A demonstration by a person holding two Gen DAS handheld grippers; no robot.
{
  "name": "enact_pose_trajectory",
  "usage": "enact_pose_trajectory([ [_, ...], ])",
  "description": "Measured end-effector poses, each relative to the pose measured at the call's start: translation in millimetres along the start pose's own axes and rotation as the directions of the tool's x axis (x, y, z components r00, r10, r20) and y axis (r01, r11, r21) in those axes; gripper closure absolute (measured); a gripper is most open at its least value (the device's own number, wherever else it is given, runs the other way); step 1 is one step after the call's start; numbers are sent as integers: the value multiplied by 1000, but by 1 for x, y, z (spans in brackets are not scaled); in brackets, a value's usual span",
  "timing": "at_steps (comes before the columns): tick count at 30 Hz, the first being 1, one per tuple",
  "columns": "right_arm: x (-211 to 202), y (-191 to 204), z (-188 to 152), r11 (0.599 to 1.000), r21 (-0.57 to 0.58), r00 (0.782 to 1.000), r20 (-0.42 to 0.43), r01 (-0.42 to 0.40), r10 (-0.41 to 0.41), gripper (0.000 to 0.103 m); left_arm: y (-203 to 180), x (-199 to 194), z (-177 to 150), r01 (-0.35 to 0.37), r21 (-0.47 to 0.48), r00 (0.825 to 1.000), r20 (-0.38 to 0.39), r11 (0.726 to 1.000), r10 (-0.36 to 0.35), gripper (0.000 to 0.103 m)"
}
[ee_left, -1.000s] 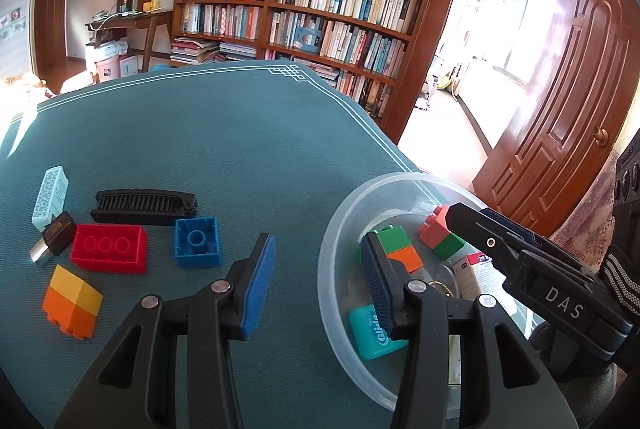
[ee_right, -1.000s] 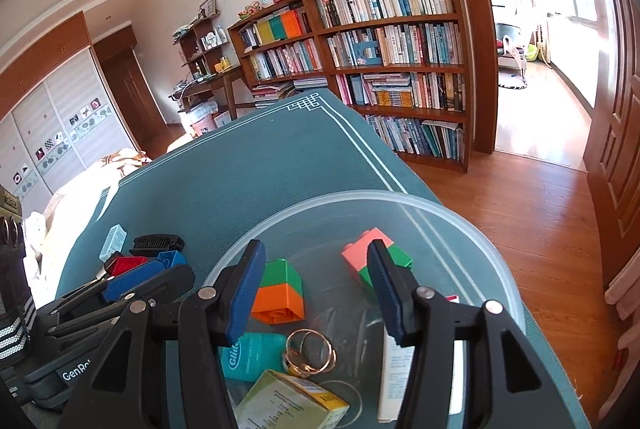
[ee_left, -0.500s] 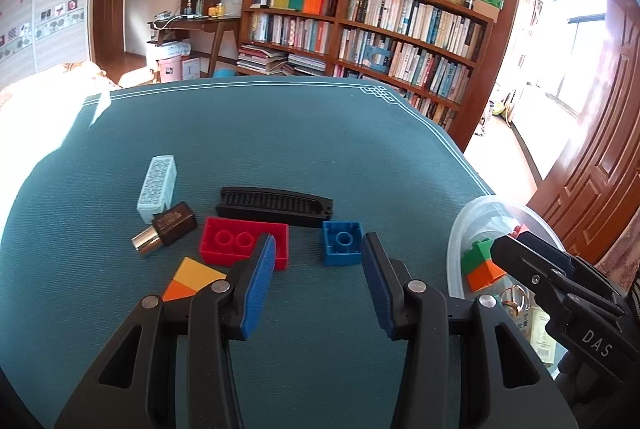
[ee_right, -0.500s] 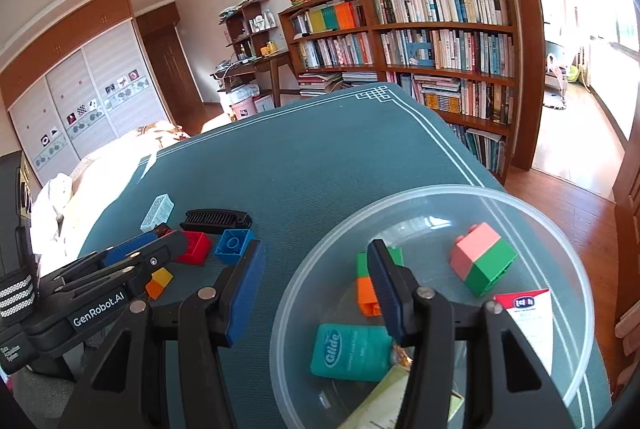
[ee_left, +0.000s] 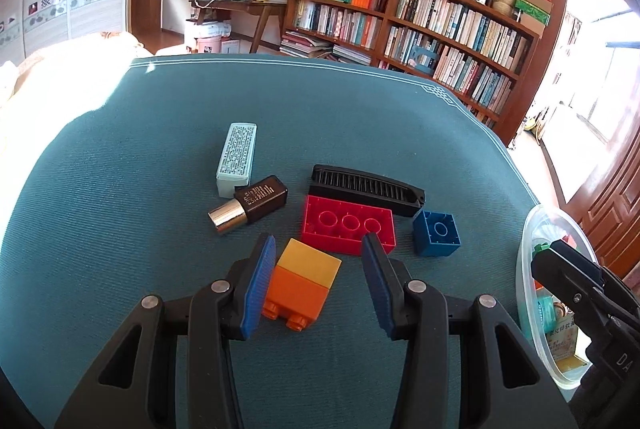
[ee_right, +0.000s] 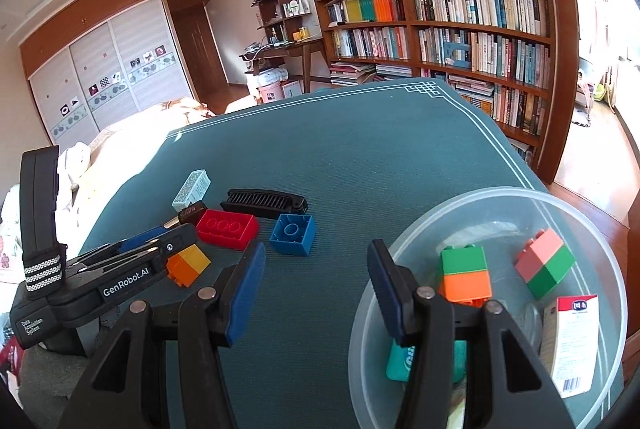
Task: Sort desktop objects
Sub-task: 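Grasp yellow-orange block with left gripper while right gripper grasps blue block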
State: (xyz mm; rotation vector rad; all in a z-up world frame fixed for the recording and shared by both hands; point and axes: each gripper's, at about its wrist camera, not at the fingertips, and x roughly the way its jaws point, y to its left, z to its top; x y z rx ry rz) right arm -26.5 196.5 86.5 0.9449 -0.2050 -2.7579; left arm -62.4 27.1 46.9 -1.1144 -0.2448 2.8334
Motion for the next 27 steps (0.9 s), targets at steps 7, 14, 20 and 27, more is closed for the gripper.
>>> enact_pose_trajectory([
  [7,15,13,0,999,-28,999,-29,-16,16,45,7,5,-6,0,-3,1000,-17,1000,0,55],
  [14,33,27,2,998,-62,998,-56,-23,19,42,10,13,-11,0,-15,999,-48,1000,-1,55],
  [20,50,32,2,997,-83,996,-84,-6,-1,42,6,15,-15,-16,12,998,-55,1000,17,55],
  [27,73,35,0,993,-111,993,-109,40,-52,42,13,13,-16,-71,-13,997,-36,997,71,66],
])
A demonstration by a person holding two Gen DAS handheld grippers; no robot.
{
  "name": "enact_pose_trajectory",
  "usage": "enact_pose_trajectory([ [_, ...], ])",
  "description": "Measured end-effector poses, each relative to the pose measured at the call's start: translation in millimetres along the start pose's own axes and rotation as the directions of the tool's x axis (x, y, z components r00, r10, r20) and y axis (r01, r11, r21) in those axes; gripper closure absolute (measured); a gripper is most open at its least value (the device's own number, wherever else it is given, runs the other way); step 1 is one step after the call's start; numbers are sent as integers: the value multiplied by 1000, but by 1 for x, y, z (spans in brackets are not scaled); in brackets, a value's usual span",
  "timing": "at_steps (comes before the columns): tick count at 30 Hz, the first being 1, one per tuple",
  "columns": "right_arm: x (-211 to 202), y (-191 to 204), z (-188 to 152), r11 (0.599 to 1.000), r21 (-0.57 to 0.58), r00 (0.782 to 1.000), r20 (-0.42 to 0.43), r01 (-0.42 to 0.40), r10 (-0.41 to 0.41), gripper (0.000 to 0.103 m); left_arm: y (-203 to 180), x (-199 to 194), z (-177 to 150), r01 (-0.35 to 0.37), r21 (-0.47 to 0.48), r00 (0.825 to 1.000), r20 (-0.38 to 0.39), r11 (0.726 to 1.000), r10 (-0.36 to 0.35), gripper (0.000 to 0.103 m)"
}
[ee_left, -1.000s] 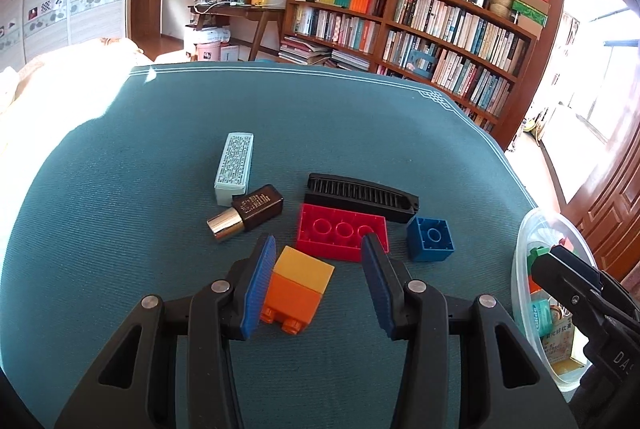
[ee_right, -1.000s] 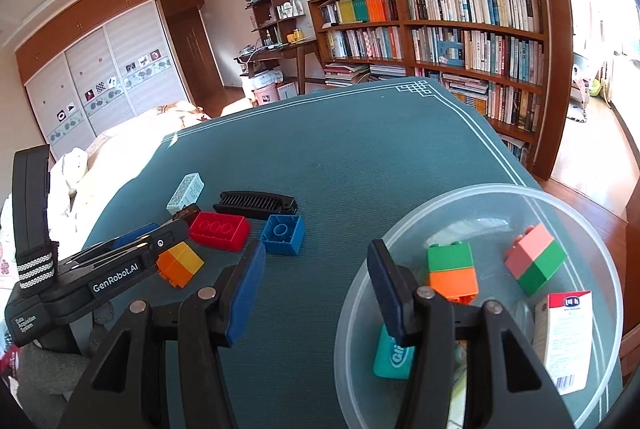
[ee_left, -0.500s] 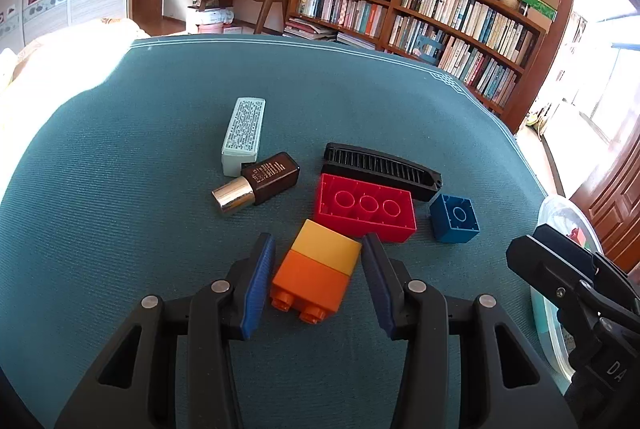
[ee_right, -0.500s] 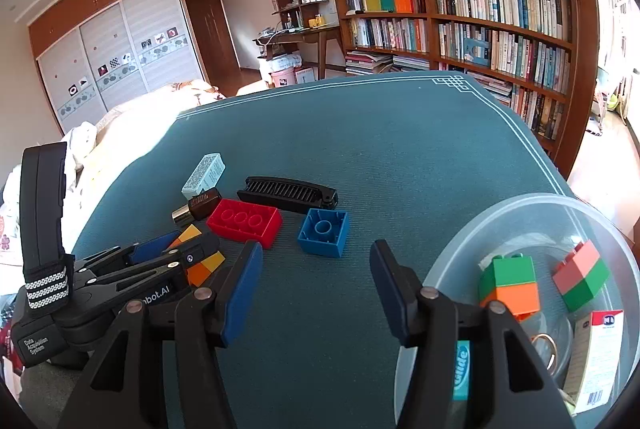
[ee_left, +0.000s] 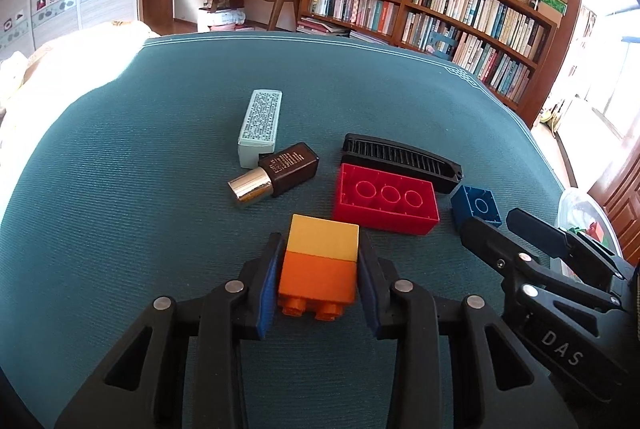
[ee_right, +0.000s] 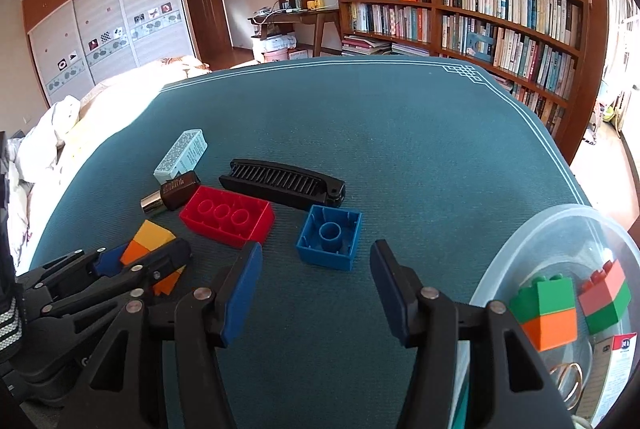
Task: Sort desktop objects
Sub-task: 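Grasp yellow-orange block with left gripper while right gripper grasps blue block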
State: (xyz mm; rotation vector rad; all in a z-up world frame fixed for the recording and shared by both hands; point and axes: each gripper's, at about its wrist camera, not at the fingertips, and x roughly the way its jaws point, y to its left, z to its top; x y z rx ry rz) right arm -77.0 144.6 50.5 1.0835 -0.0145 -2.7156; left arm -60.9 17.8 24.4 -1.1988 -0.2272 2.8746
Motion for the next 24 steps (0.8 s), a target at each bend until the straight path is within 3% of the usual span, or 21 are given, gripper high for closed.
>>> enact_pose_trajectory([
  [7,12,11,1,998,-51,999,-16,48,-48,42,12,-2,2,-16,-46,1000,12,999,17,66],
  [15,32,9,9,997,-30,994,-78,70,-72,42,12,0,0,-10,-52,1000,9,999,10,66],
  [22,29,12,8,998,-53,997,-64,43,-46,65,8,-1,2,-10,-51,1000,12,999,10,66],
  [24,26,12,6,998,-51,998,-51,35,-38,68,7,-3,4,-14,-52,1000,22,999,15,66],
])
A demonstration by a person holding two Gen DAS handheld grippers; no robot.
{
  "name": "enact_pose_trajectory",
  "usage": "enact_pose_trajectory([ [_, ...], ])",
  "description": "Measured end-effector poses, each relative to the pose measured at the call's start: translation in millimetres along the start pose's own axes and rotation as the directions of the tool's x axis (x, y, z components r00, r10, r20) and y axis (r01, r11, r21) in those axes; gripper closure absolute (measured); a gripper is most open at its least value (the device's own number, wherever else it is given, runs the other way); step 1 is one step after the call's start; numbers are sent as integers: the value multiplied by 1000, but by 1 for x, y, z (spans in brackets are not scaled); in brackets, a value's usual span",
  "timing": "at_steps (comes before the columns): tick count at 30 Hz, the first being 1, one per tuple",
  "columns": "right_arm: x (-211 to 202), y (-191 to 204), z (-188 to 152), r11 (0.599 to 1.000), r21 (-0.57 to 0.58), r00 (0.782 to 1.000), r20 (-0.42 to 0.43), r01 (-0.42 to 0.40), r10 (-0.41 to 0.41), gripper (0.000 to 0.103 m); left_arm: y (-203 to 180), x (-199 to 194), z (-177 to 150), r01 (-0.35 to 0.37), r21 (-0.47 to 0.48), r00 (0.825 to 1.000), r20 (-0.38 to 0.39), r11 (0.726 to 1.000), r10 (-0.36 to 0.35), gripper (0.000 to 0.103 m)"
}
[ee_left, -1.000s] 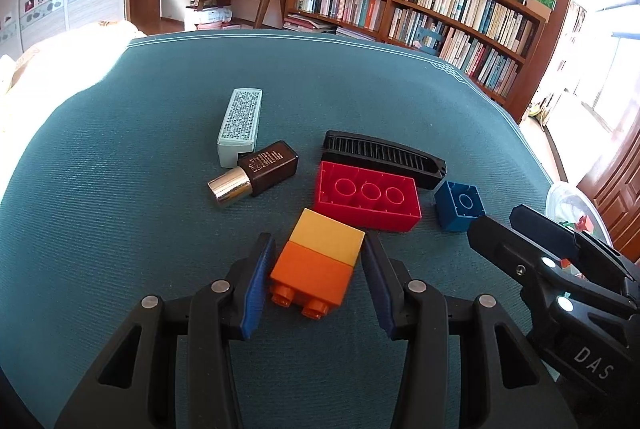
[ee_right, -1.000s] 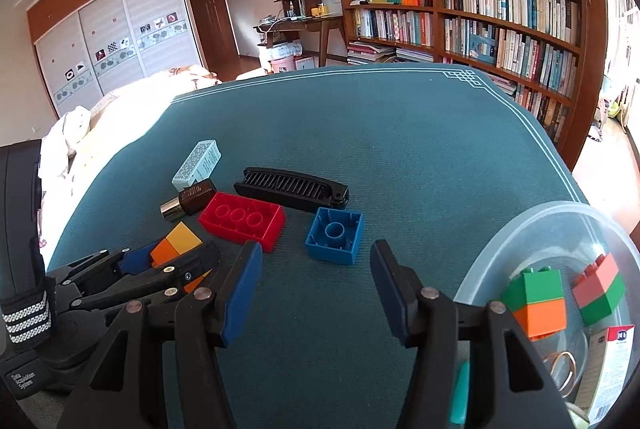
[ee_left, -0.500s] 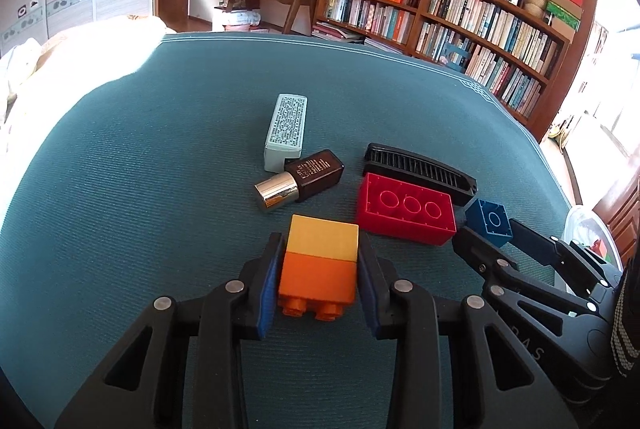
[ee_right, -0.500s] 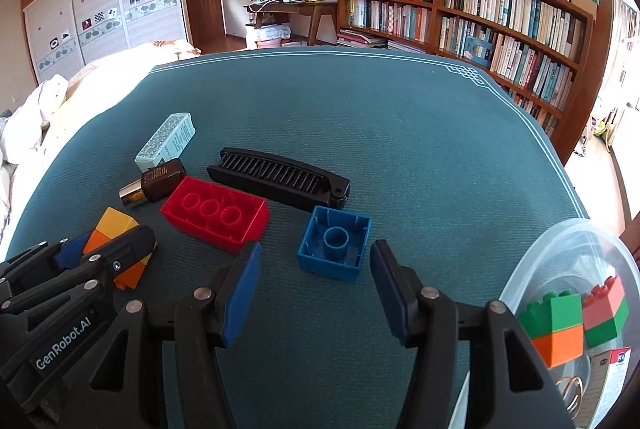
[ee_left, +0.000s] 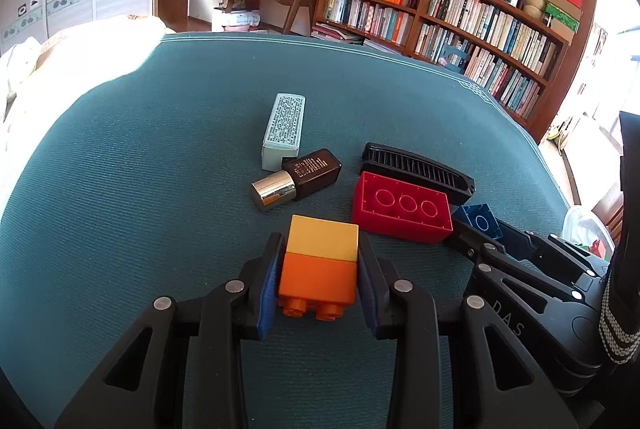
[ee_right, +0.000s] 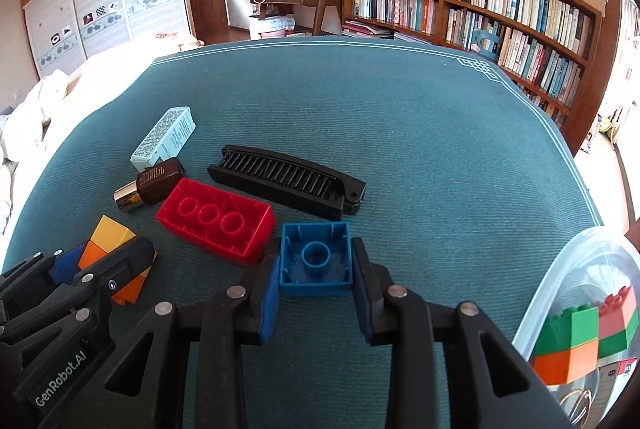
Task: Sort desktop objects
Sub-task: 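Grasp yellow-orange block with left gripper while right gripper grasps blue block, then carry both blocks over the bowl and open both grippers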
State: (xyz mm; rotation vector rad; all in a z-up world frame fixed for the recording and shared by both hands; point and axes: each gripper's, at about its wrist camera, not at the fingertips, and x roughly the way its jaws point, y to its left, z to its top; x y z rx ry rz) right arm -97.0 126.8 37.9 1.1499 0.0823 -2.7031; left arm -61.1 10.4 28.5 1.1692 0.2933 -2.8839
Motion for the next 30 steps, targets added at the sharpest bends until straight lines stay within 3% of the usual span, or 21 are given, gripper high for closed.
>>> enact_pose_trajectory([
  [13,-31,8,-7,998,27,993,102,-57,54,68,-5,-1,1,1,16,1000,17,1000,-1,66],
  [30,-82,-23,-16,991,108,979,198,-75,52,68,-29,-10,-3,48,58,998,32,997,-50,66],
])
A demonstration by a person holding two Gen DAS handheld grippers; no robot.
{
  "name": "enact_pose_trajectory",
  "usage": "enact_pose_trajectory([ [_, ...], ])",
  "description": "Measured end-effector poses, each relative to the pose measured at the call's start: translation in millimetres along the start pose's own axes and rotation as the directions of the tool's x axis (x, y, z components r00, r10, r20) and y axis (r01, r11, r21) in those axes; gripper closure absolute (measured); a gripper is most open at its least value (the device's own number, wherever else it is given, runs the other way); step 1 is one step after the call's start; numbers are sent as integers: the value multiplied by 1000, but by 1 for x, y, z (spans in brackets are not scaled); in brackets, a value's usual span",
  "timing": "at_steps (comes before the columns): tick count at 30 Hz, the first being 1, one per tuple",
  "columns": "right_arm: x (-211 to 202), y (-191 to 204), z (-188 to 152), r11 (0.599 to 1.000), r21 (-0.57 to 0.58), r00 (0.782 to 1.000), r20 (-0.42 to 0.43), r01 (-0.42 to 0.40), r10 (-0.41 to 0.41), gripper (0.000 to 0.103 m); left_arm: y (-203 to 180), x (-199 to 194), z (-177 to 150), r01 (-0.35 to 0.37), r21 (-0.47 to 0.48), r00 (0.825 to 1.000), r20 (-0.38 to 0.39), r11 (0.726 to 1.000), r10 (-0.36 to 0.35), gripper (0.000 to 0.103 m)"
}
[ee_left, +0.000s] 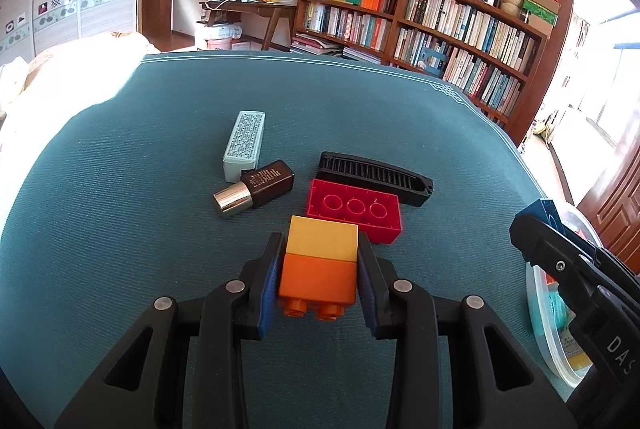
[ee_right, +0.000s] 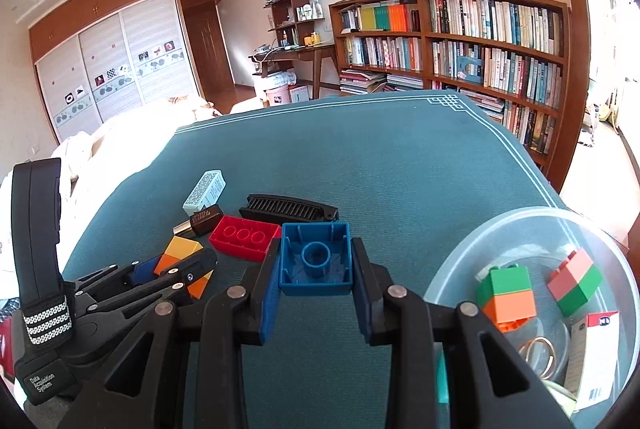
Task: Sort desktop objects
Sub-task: 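Carry both blocks over the bowl and open both grippers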
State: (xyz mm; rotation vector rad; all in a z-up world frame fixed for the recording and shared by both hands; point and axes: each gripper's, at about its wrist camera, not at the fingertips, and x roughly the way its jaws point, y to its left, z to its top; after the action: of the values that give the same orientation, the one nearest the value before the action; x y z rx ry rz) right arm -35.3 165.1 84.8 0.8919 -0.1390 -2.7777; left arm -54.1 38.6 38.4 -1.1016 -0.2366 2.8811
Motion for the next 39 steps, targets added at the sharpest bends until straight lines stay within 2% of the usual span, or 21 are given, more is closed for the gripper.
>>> enact_pose_trajectory([
  [13,-43,-63,-6,990,101,994,46,95,-100,68,-34,-16,-3,60,73,998,0,995,-60,66],
  [22,-58,-105,-13,974,162,985,41,158,-167,68,-64,-24,-3,110,128,994,-10,986,-110,66],
  [39,-65,-135,-24,962,193,979,21,196,-203,68,-122,-31,-5,204,235,979,-43,950,-200,66],
])
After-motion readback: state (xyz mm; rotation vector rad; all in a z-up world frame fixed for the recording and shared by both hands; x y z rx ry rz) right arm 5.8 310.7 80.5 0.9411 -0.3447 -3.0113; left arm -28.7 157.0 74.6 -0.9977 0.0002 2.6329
